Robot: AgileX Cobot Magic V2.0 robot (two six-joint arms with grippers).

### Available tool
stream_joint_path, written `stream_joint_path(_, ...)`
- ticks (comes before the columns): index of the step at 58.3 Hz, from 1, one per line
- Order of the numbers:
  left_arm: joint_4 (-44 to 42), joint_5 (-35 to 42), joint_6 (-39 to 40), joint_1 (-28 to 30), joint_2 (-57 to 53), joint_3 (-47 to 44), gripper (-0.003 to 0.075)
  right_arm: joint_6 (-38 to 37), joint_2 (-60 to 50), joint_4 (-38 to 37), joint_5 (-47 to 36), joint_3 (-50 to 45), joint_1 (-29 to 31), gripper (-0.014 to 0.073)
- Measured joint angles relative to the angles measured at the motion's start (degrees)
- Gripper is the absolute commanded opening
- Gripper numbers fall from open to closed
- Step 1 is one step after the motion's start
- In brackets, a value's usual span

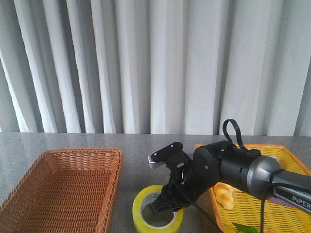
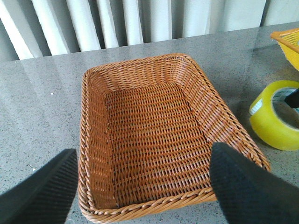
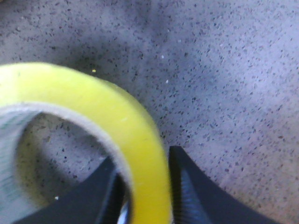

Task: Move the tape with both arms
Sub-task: 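Grip the tape roll rim with the right gripper, lift and set it on the table, then open the right gripper and withdraw it back over the yellow basket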

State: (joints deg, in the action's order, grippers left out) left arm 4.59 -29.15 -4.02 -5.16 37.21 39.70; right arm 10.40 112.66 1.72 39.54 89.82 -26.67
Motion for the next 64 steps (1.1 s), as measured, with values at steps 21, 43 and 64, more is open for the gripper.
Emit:
stream_joint_path(21, 1.0, 0.0, -0.1, 0.0, 0.0, 0.0, 0.0549, 0.3, -4.1, 0.0, 0.2, 0.2, 0.0, 0.0444)
stream_joint_path(43, 7.9, 0.4, -6.2, 0.0, 0.3, 0.2, 0.0549, -2.2, -27.0, 1.2, 4.4, -10.1, 6.2, 0.0382)
stream_joint_path(64, 19.5, -7.1, -20.0, -1.6, 15.0, 10.7, 0.0541, -6.7, -50.0, -0.6, 4.2, -32.5, 10.7, 0.0336)
